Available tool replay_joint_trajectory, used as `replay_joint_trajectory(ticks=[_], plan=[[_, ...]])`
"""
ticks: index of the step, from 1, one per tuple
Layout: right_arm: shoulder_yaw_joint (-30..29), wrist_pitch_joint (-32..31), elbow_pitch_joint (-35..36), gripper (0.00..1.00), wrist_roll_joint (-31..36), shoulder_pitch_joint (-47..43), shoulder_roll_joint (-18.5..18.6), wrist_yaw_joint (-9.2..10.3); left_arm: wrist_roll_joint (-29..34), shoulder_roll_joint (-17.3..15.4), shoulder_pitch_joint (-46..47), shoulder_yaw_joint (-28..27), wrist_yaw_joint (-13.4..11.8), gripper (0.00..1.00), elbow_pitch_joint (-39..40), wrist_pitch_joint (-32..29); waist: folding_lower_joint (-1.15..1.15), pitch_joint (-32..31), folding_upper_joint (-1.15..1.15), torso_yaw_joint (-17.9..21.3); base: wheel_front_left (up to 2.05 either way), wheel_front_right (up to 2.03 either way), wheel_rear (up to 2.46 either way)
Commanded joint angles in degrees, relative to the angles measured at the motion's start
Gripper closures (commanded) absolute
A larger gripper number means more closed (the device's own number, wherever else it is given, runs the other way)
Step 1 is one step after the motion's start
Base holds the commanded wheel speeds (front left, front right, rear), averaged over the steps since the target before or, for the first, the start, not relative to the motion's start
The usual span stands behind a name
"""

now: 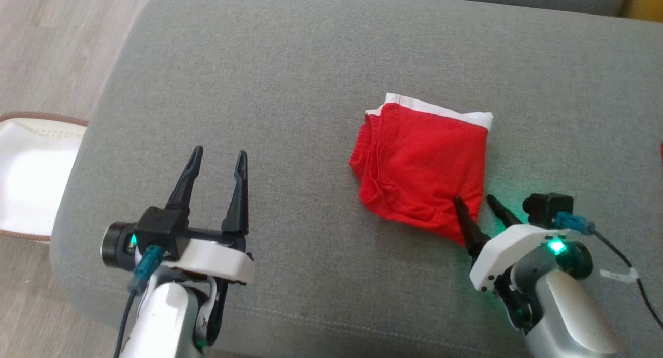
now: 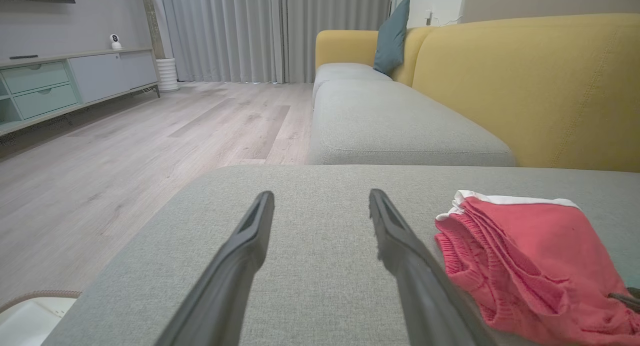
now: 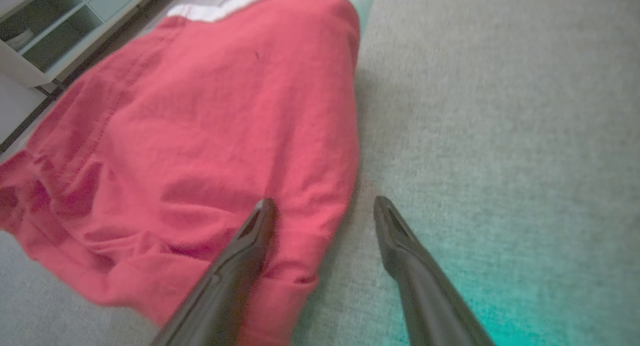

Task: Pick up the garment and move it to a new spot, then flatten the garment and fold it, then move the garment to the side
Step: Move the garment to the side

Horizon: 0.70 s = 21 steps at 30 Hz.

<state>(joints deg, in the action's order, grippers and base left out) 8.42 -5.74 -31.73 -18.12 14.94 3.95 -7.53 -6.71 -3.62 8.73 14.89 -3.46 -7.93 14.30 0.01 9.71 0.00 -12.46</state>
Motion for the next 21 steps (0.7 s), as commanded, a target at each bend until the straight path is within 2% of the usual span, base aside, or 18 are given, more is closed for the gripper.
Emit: replay_joint_trajectory(ticks=[1, 2, 3, 4, 13, 21], plan=[[1.58, -0.43, 0.96, 0.0, -0.44, 1.8, -0.67, 0.04, 0.5, -0.41, 2.51, -1.55, 0.26, 0.0, 1.98, 0.69, -0.01, 0.02, 0.0, 0.0, 0.0, 0.0, 0.0], [1.77, -0.85, 0.35, 0.32, -1.16, 2.03, -0.74, 0.04, 0.52, -0.37, 2.5, -1.57, 0.24, 0.0, 1.97, 0.69, -0.01, 0.02, 0.0, 0.04, 0.0, 0.0, 0.0], [1.98, -0.96, -0.09, 0.72, -1.49, 2.27, -0.79, 0.04, 0.53, -0.33, 2.47, -1.59, 0.24, 0.0, 1.96, 0.69, -0.01, -0.01, 0.0, 0.12, 0.0, 0.0, 0.0], [2.27, -1.02, -0.47, 1.0, -1.83, 2.47, -0.83, 0.04, 0.55, -0.29, 2.42, -1.61, 0.24, 0.0, 1.95, 0.69, -0.01, -0.02, 0.0, 0.21, 0.0, 0.0, 0.0], [5.25, 0.62, 0.6, 1.0, -1.96, 2.68, -0.31, 0.04, 0.94, -0.16, 1.8, -2.2, 0.19, 0.0, 2.01, 0.69, -0.01, -0.72, 0.0, 2.79, 0.0, 0.0, 0.0], [6.58, -0.4, 4.81, 1.0, -0.16, -0.45, 4.43, 0.04, 1.32, -0.6, 1.15, -3.2, 0.18, 0.0, 3.33, 0.7, -0.01, -0.09, 0.0, 10.89, 0.0, 0.0, 0.0]])
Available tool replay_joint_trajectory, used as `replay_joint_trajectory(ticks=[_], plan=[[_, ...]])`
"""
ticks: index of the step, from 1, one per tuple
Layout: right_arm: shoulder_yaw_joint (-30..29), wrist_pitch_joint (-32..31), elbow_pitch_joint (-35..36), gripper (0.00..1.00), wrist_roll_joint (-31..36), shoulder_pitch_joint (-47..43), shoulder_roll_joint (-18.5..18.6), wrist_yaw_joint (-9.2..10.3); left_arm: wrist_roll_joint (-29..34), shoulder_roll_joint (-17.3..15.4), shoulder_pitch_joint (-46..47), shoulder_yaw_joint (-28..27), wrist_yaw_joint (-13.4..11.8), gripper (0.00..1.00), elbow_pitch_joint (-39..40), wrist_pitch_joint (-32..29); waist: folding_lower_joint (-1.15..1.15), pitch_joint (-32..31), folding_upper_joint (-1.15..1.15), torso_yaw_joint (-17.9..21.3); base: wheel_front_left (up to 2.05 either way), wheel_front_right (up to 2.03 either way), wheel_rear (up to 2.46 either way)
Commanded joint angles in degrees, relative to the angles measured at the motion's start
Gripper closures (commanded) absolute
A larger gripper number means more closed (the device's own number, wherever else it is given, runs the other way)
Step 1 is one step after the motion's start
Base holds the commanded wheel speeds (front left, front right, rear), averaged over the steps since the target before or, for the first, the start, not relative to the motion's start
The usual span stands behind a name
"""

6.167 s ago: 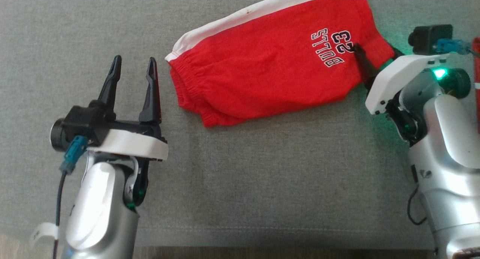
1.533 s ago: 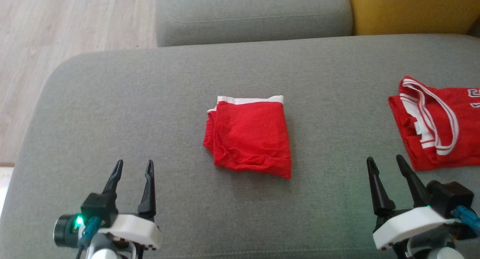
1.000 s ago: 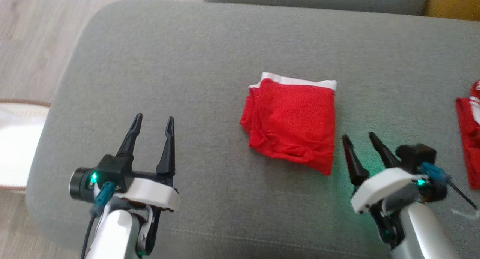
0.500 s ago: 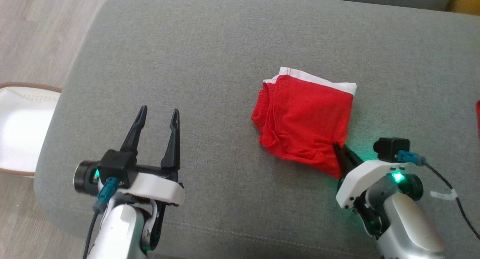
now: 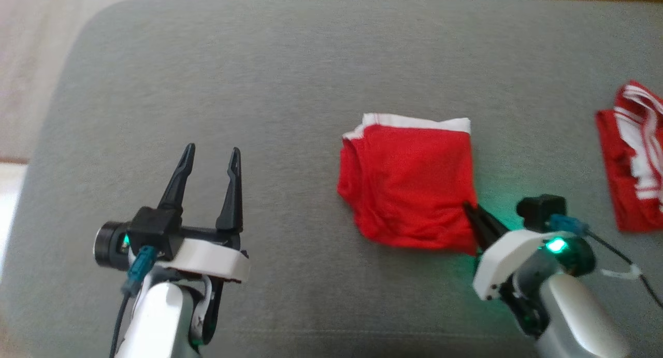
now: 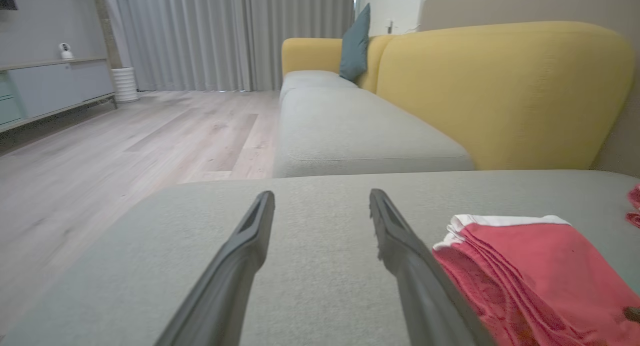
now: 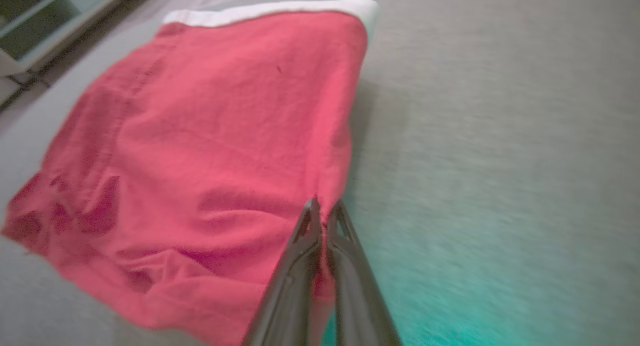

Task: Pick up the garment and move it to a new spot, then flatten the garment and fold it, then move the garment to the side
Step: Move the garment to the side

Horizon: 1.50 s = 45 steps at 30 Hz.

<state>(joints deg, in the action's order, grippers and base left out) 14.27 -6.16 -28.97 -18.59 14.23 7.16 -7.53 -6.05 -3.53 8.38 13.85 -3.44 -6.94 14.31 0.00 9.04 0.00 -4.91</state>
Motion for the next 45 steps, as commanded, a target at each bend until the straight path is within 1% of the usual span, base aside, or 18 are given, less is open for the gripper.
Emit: replay_joint_trajectory(ticks=[1, 5, 8, 10, 11, 15, 18, 21, 25, 26, 27, 30, 36, 45], plan=[[0.64, -0.21, 2.43, 1.0, 0.34, 0.14, 2.02, 0.04, 0.71, -0.75, 1.6, -2.25, 0.23, 0.0, 2.56, 0.68, 0.0, 0.92, 0.0, 4.63, 0.0, 0.0, 0.0], [-0.02, -1.09, 3.57, 1.0, 0.31, 0.68, 4.69, 0.04, 1.21, -1.22, 2.37, -2.15, 0.77, 0.0, 3.03, 0.69, 0.0, 2.69, 0.0, 9.81, 0.0, 0.0, 0.0], [-0.44, -1.22, 4.1, 1.0, -0.08, 2.11, 5.68, 0.04, 1.63, -1.67, 3.34, -1.98, 1.23, 0.0, 3.12, 0.69, 0.0, 4.51, 0.0, 13.41, 0.0, 0.0, 0.0], [-0.67, -0.87, 4.03, 1.0, -0.53, 3.5, 6.07, 0.04, 1.96, -1.96, 4.17, -1.72, 1.58, 0.0, 3.14, 0.69, 0.0, 5.83, 0.0, 15.16, 0.0, 0.0, 0.0], [-0.67, -0.87, 4.03, 1.0, -0.53, 3.5, 6.07, 0.04, 1.96, -1.96, 4.17, -1.72, 1.58, 0.0, 3.14, 0.69, 0.0, 5.83, 0.0, 15.16, 0.0, 0.0, 0.0], [-0.7, 0.58, 3.1, 1.0, -1.52, 7.23, 6.23, 0.04, 2.57, -2.73, 6.11, -1.29, 2.27, 0.0, 2.95, 0.69, 0.0, 8.62, 0.0, 17.57, 0.0, 0.0, 0.0], [-1.03, 2.21, 1.7, 1.0, -2.09, 10.68, 6.4, 0.04, 2.95, -3.3, 7.37, -1.0, 2.66, 0.0, 2.8, 0.69, 0.0, 10.54, 0.0, 18.6, 0.0, 0.0, 0.0], [-2.79, 3.88, 0.28, 1.0, -2.13, 13.84, 7.59, 0.04, 3.26, -3.79, 8.37, -0.72, 2.94, 0.0, 2.91, 0.69, 0.0, 12.38, 0.0, 19.24, 0.0, 0.0, 0.0], [-6.79, 5.79, -1.04, 1.0, -1.52, 16.73, 10.86, 0.04, 3.63, -4.27, 9.37, -0.24, 3.16, 0.0, 3.2, 0.69, 0.0, 14.4, 0.0, 19.84, 0.0, 0.0, 0.0], [-9.13, 6.36, -0.97, 1.0, -1.11, 17.67, 12.42, 0.04, 3.81, -4.53, 9.75, -0.11, 3.15, 0.0, 3.37, 0.68, 0.0, 15.24, 0.0, 20.26, 0.0, 0.0, 0.0], [-10.31, 6.65, -0.7, 1.0, -0.75, 18.1, 13.24, 0.04, 3.9, -4.7, 9.92, -0.05, 3.16, 0.0, 3.48, 0.65, 0.0, 15.67, 0.0, 20.48, 0.0, 0.0, 0.0], [-13.49, 6.84, 0.38, 1.0, 0.07, 19.32, 14.77, 0.04, 4.14, -5.19, 10.53, 0.05, 3.14, 0.0, 3.82, 0.52, 0.0, 16.91, 0.0, 21.28, 0.0, 0.0, 0.0], [-18.62, 5.73, 2.45, 1.0, 1.68, 21.52, 15.3, 0.04, 4.29, -5.72, 11.99, 0.62, 3.48, 0.0, 4.43, 0.11, 0.0, 19.75, 0.0, 22.16, 0.0, 0.0, 0.0], [-27.45, 3.2, 4.81, 1.0, 4.42, 21.43, 13.72, 0.04, 4.36, -5.89, 14.02, 1.77, 3.91, 0.0, 4.96, 0.01, 0.0, 23.85, 0.0, 22.01, 0.0, 0.0, 0.0]])
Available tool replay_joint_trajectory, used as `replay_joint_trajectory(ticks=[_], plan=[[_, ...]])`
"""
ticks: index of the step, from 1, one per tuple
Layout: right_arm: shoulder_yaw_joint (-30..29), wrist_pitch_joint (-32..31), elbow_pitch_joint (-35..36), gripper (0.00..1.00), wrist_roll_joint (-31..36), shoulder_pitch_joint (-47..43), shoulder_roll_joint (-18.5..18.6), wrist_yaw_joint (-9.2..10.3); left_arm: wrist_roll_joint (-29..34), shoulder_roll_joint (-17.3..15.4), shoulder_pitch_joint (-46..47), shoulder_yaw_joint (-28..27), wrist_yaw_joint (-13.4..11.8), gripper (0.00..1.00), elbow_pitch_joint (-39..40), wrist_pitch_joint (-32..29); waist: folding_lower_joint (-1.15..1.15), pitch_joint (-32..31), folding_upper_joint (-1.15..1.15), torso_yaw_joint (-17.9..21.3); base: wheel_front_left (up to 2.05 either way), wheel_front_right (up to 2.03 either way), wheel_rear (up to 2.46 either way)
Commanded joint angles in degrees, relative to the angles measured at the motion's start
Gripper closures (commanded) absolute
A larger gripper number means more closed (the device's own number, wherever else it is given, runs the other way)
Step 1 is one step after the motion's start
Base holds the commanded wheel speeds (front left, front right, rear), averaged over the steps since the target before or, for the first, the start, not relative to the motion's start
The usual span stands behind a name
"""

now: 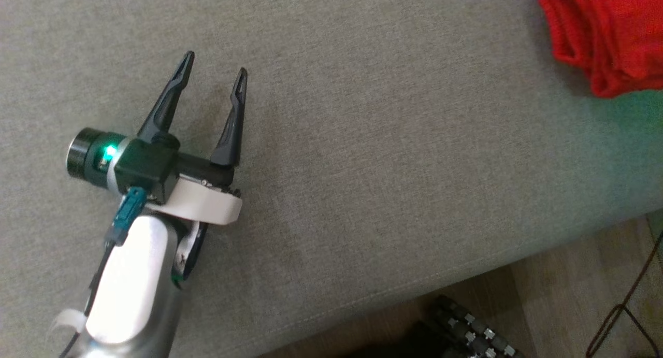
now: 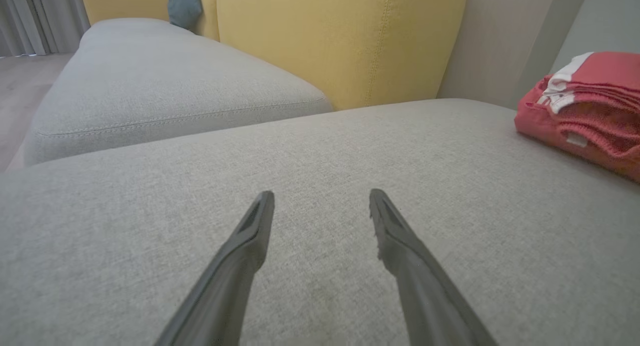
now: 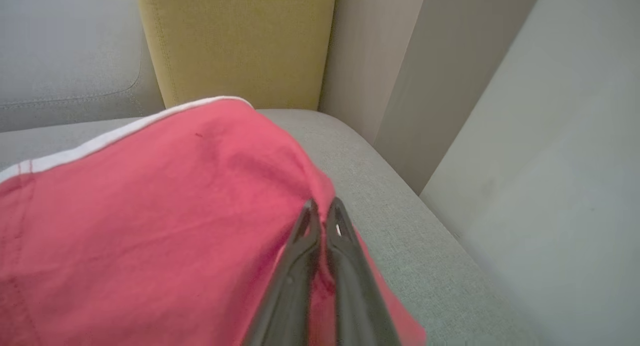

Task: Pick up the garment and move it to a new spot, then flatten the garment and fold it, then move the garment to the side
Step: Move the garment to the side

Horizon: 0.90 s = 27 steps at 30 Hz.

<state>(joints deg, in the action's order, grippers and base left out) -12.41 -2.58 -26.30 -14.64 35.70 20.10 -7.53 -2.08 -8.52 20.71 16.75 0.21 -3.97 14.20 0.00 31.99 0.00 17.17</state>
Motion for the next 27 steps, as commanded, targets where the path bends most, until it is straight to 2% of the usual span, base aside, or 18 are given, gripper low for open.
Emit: replay_joint_trajectory(ticks=[1, 3, 4, 6, 7, 15, 20, 27], plan=[[-1.6, -0.66, 2.1, 1.0, 0.78, 0.01, 0.46, 0.04, 0.41, -0.93, 1.94, -1.01, 0.31, 0.0, 1.96, 0.14, 0.0, 1.28, 0.0, -0.14, 0.0, 0.0, 0.0], [-4.1, -1.53, 1.16, 1.0, 1.36, 0.43, -0.36, 0.04, 0.46, -0.86, 2.63, -0.5, 0.46, 0.0, 1.85, 0.19, 0.0, 2.36, 0.0, -0.54, 0.0, 0.0, 0.0], [-4.94, -1.47, 0.81, 0.92, 1.35, 0.64, -0.68, 0.04, 0.46, -0.85, 2.82, -0.36, 0.5, 0.0, 1.76, 0.23, 0.0, 2.59, 0.0, -0.71, 0.0, 0.0, 0.0], [-6.5, -1.91, -0.15, 0.36, 1.62, 0.83, -1.33, 0.04, 0.31, -0.87, 3.1, -0.22, 0.6, 0.0, 1.46, 0.31, 0.0, 2.88, 0.0, -0.96, 0.0, 0.0, 0.0], [-7.56, -2.47, -0.94, 0.0, 1.94, 0.83, -1.55, 0.04, 0.22, -0.85, 3.2, -0.15, 0.64, 0.0, 1.31, 0.35, 0.0, 2.97, 0.0, -1.1, 0.0, 0.0, 0.0], [-9.94, -0.67, 0.14, 0.0, 4.74, -1.06, -2.99, 0.04, -0.76, -0.15, 2.99, 0.15, 0.41, 0.0, -0.24, 0.66, 0.0, 1.28, 0.0, -2.59, 0.0, 0.0, 0.0], [-8.77, 4.1, 7.03, 0.0, 7.97, -6.41, -5.42, 0.04, -1.61, 0.48, 1.89, -0.29, -0.33, 0.0, -1.0, 0.76, 0.0, -2.21, 0.0, -4.07, 0.0, 0.0, 0.0], [-3.06, 7.43, 17.66, 0.0, 10.94, -15.9, -11.64, 0.04, -2.97, 1.14, -1.39, -2.11, -1.88, 0.0, -0.3, 0.79, 0.0, -7.67, 0.0, -6.54, 0.0, 0.0, 0.0]])
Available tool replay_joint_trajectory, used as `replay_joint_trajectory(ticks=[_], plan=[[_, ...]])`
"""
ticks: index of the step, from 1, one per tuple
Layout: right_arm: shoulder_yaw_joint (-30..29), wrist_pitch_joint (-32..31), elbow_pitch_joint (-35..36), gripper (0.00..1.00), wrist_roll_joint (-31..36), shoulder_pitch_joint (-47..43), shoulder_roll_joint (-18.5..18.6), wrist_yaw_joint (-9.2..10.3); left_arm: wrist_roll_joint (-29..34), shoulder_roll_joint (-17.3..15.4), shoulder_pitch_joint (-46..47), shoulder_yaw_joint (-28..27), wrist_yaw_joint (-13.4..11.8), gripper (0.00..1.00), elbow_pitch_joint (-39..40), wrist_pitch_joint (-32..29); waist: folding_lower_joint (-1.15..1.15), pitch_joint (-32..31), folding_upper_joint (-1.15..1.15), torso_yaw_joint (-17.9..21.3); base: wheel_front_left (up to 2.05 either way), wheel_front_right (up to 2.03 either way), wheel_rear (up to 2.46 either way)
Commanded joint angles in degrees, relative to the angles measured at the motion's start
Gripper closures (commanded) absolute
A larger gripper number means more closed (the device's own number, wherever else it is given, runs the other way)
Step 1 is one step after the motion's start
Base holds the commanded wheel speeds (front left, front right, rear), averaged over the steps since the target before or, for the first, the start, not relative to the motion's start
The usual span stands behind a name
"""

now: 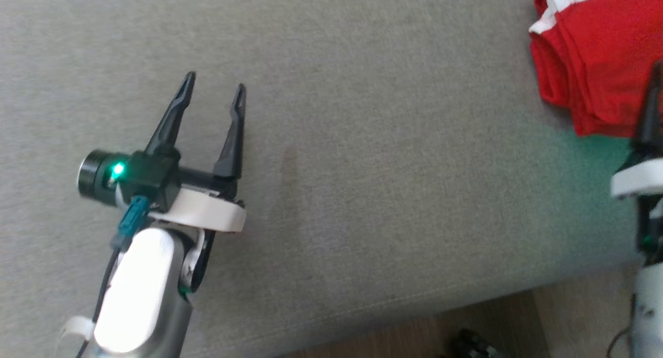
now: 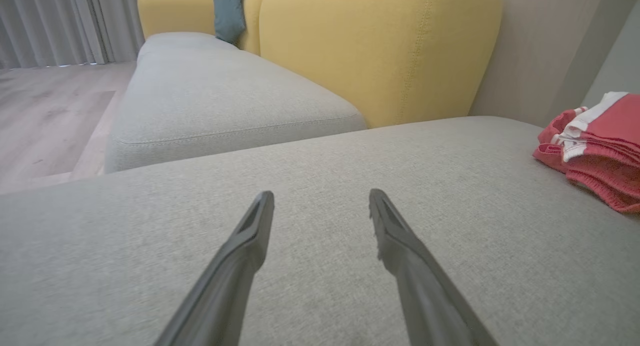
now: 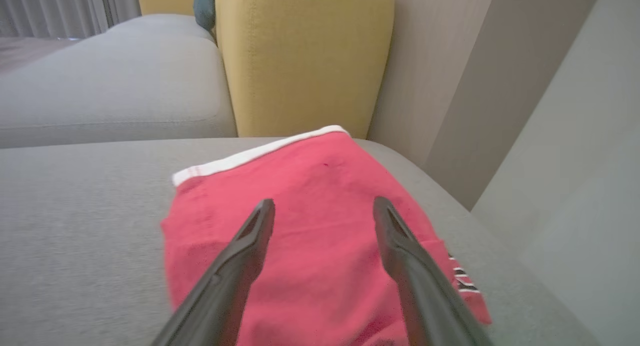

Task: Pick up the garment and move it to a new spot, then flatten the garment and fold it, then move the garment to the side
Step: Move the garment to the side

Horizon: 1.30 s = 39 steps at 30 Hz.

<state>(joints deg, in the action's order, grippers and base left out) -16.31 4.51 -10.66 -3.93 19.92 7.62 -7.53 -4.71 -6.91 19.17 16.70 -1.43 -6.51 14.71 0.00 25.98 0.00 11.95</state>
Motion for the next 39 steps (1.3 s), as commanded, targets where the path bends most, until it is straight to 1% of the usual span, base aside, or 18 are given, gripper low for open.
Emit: replay_joint_trajectory(ticks=[1, 11, 16, 19, 26, 39], plan=[[1.43, 0.49, 2.96, 0.0, 0.3, -1.08, 0.09, 0.04, -0.43, -0.38, -0.31, -2.3, -0.5, 0.0, 2.41, 0.28, 0.0, -2.3, 0.0, -1.77, 0.0, 0.0, 0.0], [8.57, 0.87, 8.94, 0.0, 1.07, -9.19, -3.48, 0.04, -2.13, 0.32, -6.01, -5.57, -2.28, 0.0, 2.64, 0.29, 0.0, -9.67, 0.0, -7.0, 0.0, 0.0, 0.0], [11.97, 0.48, 10.38, 0.0, 0.82, -11.57, -4.23, 0.04, -2.77, 0.32, -9.12, -7.41, -3.03, 0.0, 2.48, 0.29, 0.0, -13.1, 0.0, -8.97, 0.0, 0.0, 0.0], [12.86, 0.23, 10.67, 0.0, 0.49, -12.72, -4.45, 0.04, -3.2, 0.4, -10.8, -7.97, -3.02, 0.0, 2.19, 0.29, 0.0, -15.05, 0.0, -9.85, 0.0, 0.0, 0.0], [14.52, -0.5, 11.14, 0.0, -0.2, -16.29, -4.67, 0.04, -3.7, 0.29, -14.41, -8.47, -2.88, 0.0, 1.08, 0.29, 0.0, -20.0, 0.0, -10.45, 0.0, 0.0, 0.0], [15.97, -2.66, 12.71, 0.0, -2.15, -21.92, -4.73, 0.04, -4.35, 0.02, -18.59, -8.23, -3.4, 0.0, -0.61, 0.09, 0.0, -25.9, 0.0, -9.65, 0.0, 0.0, 0.0]])
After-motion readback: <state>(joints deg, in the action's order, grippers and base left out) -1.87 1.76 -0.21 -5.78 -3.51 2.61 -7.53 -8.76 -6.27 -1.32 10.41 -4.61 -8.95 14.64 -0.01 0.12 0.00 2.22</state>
